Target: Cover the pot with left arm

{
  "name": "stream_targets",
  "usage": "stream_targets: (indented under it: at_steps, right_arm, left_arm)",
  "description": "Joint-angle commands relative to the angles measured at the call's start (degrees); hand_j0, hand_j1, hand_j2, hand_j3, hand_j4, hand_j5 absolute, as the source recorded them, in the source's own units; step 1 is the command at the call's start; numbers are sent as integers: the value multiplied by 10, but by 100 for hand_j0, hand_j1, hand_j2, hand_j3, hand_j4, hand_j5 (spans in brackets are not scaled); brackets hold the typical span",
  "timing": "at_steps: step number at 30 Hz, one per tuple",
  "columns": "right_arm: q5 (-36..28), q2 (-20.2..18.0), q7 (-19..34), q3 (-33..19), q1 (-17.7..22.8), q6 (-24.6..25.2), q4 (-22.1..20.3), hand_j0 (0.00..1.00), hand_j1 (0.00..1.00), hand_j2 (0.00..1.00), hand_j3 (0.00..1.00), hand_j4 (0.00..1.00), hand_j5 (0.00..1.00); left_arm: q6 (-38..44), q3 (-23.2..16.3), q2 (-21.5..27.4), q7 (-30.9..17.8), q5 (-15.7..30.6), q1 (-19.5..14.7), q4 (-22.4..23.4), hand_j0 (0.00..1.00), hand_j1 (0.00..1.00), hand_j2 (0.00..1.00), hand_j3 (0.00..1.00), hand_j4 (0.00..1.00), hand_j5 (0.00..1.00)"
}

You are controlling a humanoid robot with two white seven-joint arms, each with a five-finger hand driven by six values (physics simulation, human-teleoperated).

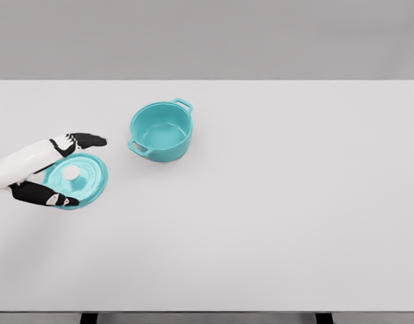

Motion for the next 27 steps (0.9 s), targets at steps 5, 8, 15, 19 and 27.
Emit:
stream_targets:
  at_steps: [5,8,15,19,27]
  right_arm:
    - [1,0,0,1,4,0,3,100,100,100,100,100,100]
    - [0,0,0,-1,4,0,3,100,100,100,100,100,100]
    - [0,0,0,-1,4,0,3,100,100,100,100,100,100]
    - [1,0,0,-1,4,0,3,100,100,100,100,100,100]
    - [1,0,0,-1,4,0,3,100,100,100,100,100,100]
  left_arm:
    - [1,-7,24,0,68,3,10,100,100,100,100,100,100]
    - [1,-39,26,1,92,-4,26,100,100,100,100,100,100]
    - [41,-45,-66,-18,83,-91,132,100,100,100,100,100,100]
    - [48,-88,-52,-12,42,-112,178,100,100,100,100,100,100]
    - [42,-151,-56,-10,138,-114,182,100,100,100,100,100,100]
